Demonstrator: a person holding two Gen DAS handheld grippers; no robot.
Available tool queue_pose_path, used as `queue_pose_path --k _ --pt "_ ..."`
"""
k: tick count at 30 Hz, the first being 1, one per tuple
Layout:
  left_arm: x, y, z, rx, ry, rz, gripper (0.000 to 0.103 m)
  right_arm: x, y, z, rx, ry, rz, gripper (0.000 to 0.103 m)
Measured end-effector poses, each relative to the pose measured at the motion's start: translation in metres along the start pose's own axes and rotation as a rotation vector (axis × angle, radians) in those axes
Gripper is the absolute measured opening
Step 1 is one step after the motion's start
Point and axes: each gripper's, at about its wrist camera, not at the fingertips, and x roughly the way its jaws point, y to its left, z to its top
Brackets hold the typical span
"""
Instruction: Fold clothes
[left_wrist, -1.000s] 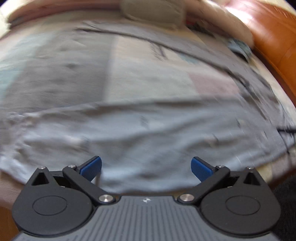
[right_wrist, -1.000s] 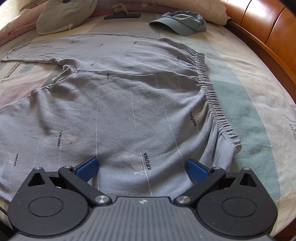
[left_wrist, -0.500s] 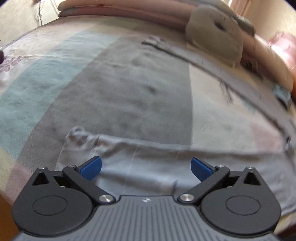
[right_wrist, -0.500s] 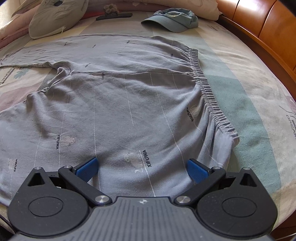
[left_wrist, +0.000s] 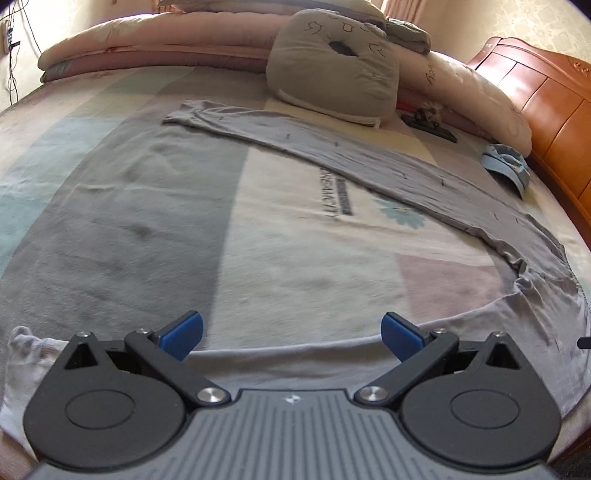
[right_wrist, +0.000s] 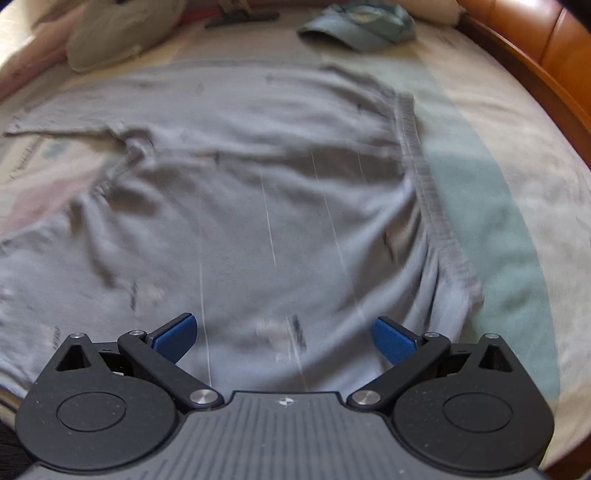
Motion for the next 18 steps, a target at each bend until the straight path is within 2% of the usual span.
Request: queue_pose_path --k 3,6,13,18 --pt "0.002 -0.022 0.004 -0.033 0.008 0.006 0.102 -0.003 -0.007 0.018 -0.038 -0.054 0.022 0.103" --pt "0.003 -0.042 0.008 -0.017 0.016 0.028 0.102 -0.001 -0.014 0.039 -0.068 -0.102 0.036 0.103" --pt "0.004 -0.089 0.017 0.021 0.033 0.079 0.102 0.016 -0.037 0.084 -0.075 -0.181 0.156 0.103" --pt "0.005 -0.117 0.023 0.042 0.043 0.115 0.102 0.030 -0.054 0.117 -0.055 -0.215 0.281 0.103"
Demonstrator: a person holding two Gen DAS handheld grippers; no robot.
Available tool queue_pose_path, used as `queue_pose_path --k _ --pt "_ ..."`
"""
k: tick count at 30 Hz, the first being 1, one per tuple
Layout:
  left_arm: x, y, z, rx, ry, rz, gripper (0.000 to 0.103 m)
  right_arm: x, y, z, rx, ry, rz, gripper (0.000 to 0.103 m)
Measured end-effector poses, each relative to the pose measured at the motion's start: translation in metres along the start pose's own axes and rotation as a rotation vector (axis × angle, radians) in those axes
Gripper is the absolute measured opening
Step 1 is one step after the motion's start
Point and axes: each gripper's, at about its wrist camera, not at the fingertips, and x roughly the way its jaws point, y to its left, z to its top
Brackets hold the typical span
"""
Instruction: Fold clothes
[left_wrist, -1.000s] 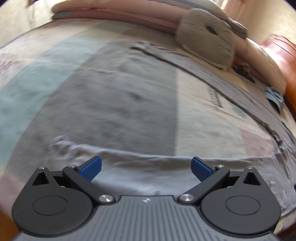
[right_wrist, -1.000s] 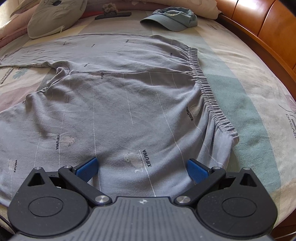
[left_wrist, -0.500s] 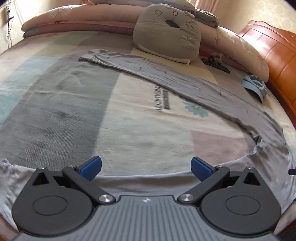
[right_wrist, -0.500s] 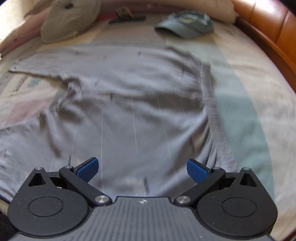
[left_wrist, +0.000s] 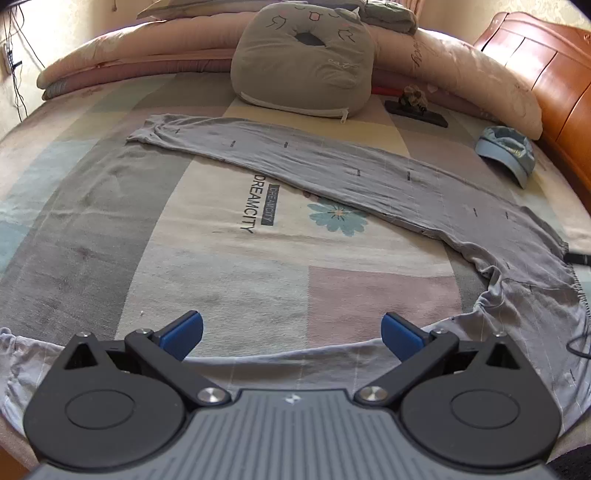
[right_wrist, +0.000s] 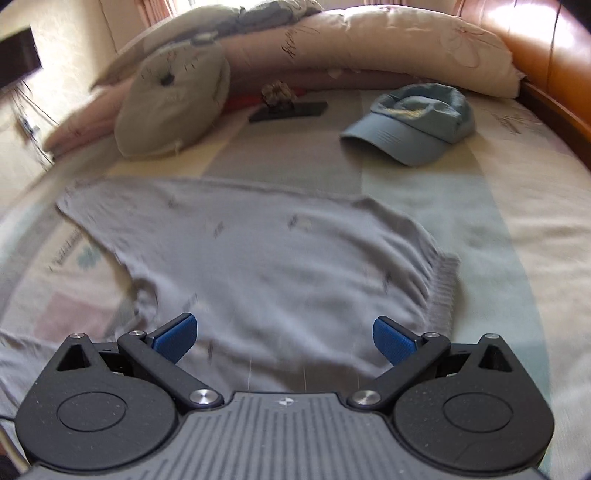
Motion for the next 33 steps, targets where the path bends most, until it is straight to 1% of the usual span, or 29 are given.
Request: queue_pose_path --k 3,6,8,10,13,17,21,23,27,29,33 --pt "0.000 -0.015 0.005 0.001 -0.002 0.001 0.102 0.016 -0.007 0.022 -0.014 -0.031 0.041 0.103" --pt "0.000 -0.034 0.011 0.028 -0.014 -0.003 0.102 0.038 -0.018 0.041 0.010 -0.046 0.095 0.103" --pt "-0.002 -0.047 0.015 0.052 -0.024 -0.019 0.102 0.059 -0.031 0.048 0.070 -0.025 0.117 0.103" --pt "-0.003 -0.056 0.018 0.081 -0.028 -0.036 0.102 0.078 -0.045 0.049 0.134 0.001 0.123 0.103" --pt "-0.001 -0.067 0.021 0.122 -0.020 -0.047 0.102 0.089 -0.060 0.045 0.134 0.016 0.092 0.103" --pt "0.007 -0.079 0.027 0.168 -0.009 -0.088 0.102 0.067 -0.066 0.049 0.112 0.001 0.068 0.103" --pt "0.016 -0.101 0.035 0.230 -0.004 -0.138 0.102 0.034 -0.077 0.049 0.090 -0.045 0.117 0.103" --pt "0.019 -0.111 0.036 0.257 -0.002 -0.166 0.102 0.025 -0.090 0.047 0.125 -0.044 0.123 0.103" --pt "0.025 -0.131 0.039 0.312 0.002 -0.222 0.102 0.015 -0.120 0.036 0.195 -0.038 0.089 0.103" --pt "0.028 -0.141 0.041 0.340 0.003 -0.251 0.102 0.015 -0.132 0.032 0.228 -0.037 0.093 0.103" --pt "0.034 -0.160 0.043 0.395 0.007 -0.307 0.102 0.023 -0.161 0.025 0.345 -0.033 0.163 0.103"
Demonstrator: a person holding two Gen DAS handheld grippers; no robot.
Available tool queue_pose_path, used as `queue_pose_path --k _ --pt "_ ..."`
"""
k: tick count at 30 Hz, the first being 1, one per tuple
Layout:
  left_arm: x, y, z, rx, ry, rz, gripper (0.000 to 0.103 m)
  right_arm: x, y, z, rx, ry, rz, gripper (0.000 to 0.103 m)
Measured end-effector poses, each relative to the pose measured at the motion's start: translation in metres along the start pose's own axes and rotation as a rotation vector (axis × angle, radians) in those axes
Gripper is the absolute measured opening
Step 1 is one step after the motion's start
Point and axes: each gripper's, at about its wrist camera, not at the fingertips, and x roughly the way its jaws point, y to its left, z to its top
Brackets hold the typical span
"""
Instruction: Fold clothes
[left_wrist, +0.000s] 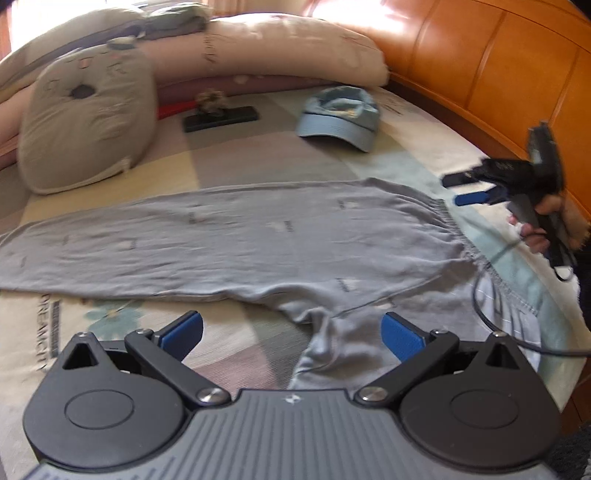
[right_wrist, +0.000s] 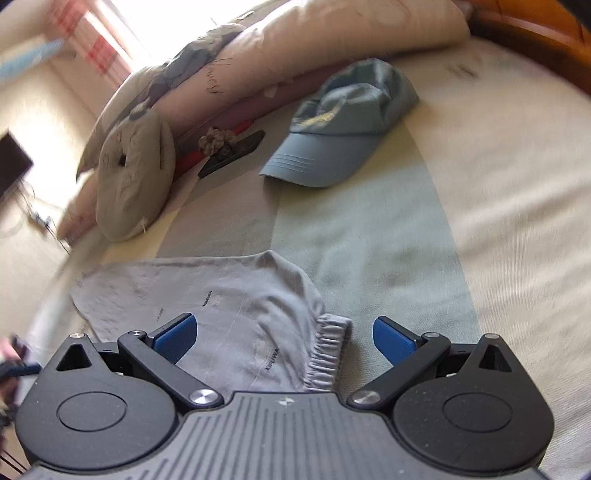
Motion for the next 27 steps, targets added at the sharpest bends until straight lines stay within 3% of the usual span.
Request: queue_pose_path --k 7,12,27 --pt "0.009 -0.006 0.005 0.004 0.008 -0.036 0.102 0.023 -0.037 0.013 0.187 0.029 0.191 0.103" --pt "0.013 -0.002 0.006 -0.008 0.020 -0.039 0.102 0.044 -0.025 0.030 0.118 0.107 0.234 0.103" --pt "0.025 0.004 0.004 -0.030 0.043 -0.053 0.102 0.059 -0.037 0.050 0.060 0.415 0.388 0.103"
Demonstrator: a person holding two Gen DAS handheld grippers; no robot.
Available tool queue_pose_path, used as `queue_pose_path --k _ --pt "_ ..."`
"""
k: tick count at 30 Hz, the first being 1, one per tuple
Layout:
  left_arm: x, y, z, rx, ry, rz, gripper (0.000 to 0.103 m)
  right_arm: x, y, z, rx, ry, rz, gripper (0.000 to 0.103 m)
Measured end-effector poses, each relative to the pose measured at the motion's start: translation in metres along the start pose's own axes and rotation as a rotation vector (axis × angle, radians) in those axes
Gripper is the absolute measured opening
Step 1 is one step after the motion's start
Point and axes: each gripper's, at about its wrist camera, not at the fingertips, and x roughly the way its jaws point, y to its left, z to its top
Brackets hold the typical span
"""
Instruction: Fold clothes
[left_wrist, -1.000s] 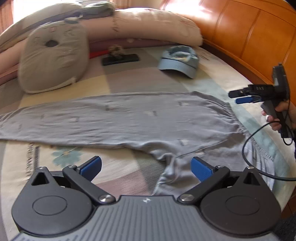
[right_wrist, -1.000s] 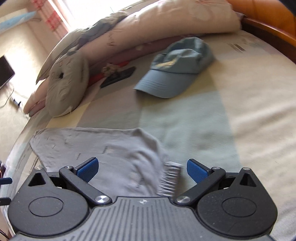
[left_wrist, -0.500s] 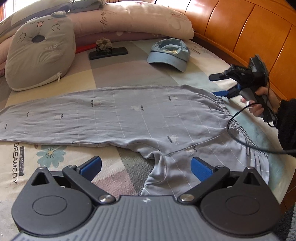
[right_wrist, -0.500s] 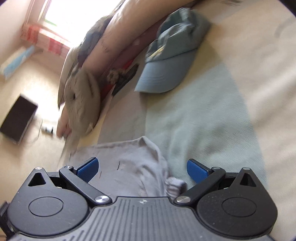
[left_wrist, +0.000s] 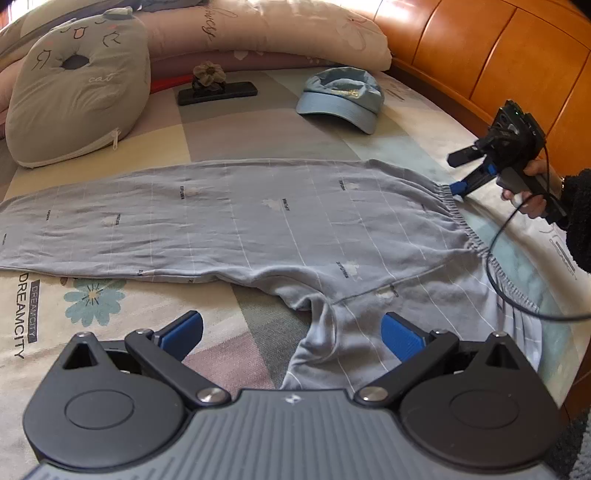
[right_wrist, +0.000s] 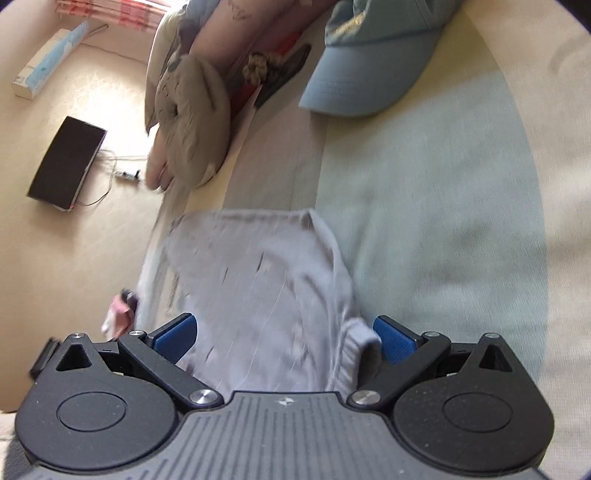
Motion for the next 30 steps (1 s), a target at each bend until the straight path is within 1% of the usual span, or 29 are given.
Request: queue_pose_path --k 2,5,10,12,15,17,21,25,26,27,28,29,30 --pt "0.001 -0.001 0.001 0.003 -0.001 -0.002 0.102 0.000 -0.002 0.001 0.003 0.031 0.019 0.103" --pt "0.002 -0.004 0.001 0.013 0.004 -0.004 0.102 0.010 -0.001 0.014 -0.009 0.063 0.046 0.103" --pt "0.006 -0.004 0.001 0.006 0.016 -0.004 0.102 0.030 -0.001 0.036 -0.023 0.093 0.091 0.103" --pt "0.007 -0.004 0.000 0.000 0.020 -0.004 0.102 0.031 -0.002 0.039 -0.019 0.108 0.099 0.103" --pt "0.010 -0.003 0.000 -0.009 0.025 -0.005 0.102 0.029 -0.001 0.033 -0.030 0.179 0.127 0.103" --pt "0.011 -0.003 0.000 -0.015 0.029 -0.005 0.102 0.030 0.000 0.031 -0.040 0.206 0.139 0.103" --pt "0.014 -0.002 0.000 -0.028 0.036 -0.006 0.102 0.038 0.000 0.044 -0.045 0.195 0.159 0.103" --pt "0.016 -0.003 -0.001 -0.028 0.039 -0.009 0.102 0.045 0.001 0.054 -0.065 0.203 0.172 0.102" --pt "0.016 -0.003 -0.001 -0.026 0.039 -0.010 0.102 0.044 -0.002 0.054 -0.063 0.202 0.168 0.097" --pt "0.016 -0.004 -0.001 -0.024 0.040 -0.011 0.102 0.042 -0.004 0.055 -0.060 0.200 0.163 0.087" --pt "0.016 -0.003 -0.001 -0.024 0.040 -0.012 0.102 0.038 -0.010 0.054 -0.043 0.193 0.159 0.080" --pt "0.015 -0.002 -0.001 -0.025 0.040 -0.010 0.102 0.034 -0.016 0.053 -0.023 0.185 0.156 0.071" --pt "0.013 -0.001 -0.002 -0.027 0.037 -0.006 0.102 0.031 -0.022 0.052 0.000 0.179 0.169 0.067"
